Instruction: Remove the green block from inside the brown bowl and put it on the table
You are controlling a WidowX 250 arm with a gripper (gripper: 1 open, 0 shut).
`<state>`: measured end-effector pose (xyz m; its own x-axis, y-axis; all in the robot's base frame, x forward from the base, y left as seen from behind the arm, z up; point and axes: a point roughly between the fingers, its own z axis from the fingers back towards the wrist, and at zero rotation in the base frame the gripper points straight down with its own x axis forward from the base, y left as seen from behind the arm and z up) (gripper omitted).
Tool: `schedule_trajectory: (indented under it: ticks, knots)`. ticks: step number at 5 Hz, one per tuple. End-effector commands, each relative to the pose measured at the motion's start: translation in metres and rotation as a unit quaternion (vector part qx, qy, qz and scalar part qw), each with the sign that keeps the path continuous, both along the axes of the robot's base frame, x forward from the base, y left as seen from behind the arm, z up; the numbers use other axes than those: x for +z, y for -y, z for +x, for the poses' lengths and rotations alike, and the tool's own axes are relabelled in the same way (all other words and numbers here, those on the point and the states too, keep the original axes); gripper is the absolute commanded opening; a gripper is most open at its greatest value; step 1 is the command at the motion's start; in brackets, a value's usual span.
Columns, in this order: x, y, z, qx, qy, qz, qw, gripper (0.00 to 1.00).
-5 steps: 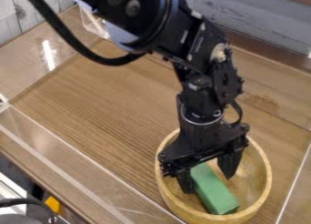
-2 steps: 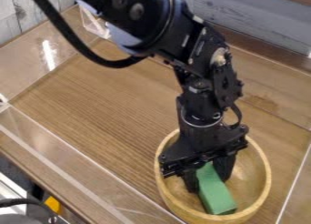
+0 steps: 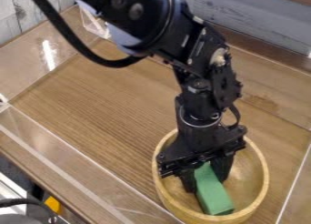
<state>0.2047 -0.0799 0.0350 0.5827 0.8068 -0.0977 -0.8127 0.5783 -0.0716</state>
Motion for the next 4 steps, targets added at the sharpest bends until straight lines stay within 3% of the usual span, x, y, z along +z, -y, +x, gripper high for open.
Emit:
schedule_trajectory:
  ticks: [1, 4]
  knots:
    - [0.0071, -0.0005, 0.0021, -0.006, 0.013, 0.001, 0.9999, 0.00]
    - [0.0084, -0.0023, -0.0006, -0.013, 0.010, 0.007, 0.9998, 0.00]
